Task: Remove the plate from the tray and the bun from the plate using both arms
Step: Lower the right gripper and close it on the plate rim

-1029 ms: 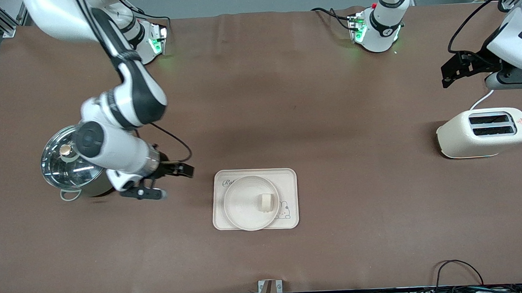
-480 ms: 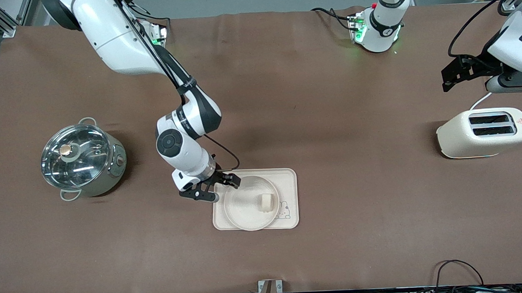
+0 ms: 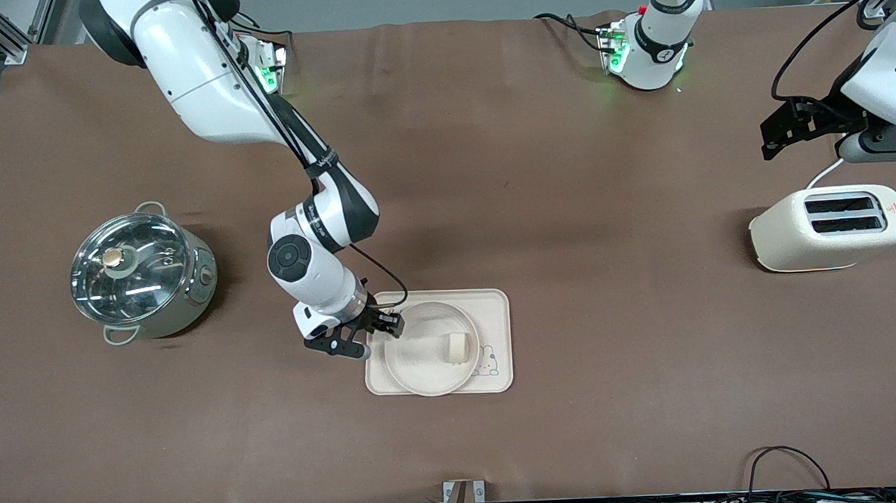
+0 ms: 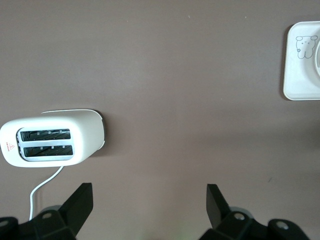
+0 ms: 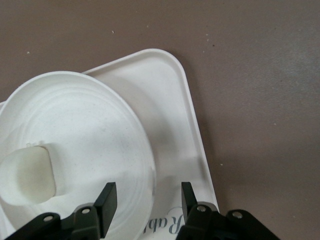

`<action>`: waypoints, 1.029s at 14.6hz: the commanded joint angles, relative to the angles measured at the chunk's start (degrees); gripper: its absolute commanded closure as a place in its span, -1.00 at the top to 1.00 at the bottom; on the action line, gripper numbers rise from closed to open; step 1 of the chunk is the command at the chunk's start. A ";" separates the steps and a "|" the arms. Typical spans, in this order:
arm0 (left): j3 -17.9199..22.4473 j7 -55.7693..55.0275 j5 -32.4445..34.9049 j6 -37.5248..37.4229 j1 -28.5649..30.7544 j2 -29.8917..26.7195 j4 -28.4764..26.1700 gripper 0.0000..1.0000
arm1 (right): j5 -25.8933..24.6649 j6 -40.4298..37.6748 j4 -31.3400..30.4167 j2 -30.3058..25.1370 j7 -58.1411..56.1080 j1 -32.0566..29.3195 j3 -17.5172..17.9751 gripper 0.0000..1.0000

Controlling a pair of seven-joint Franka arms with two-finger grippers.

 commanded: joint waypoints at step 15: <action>0.07 1.17 -0.01 0.76 0.48 0.44 0.97 1.00 | -2.47 1.75 2.68 1.54 0.33 -1.15 0.11 -0.99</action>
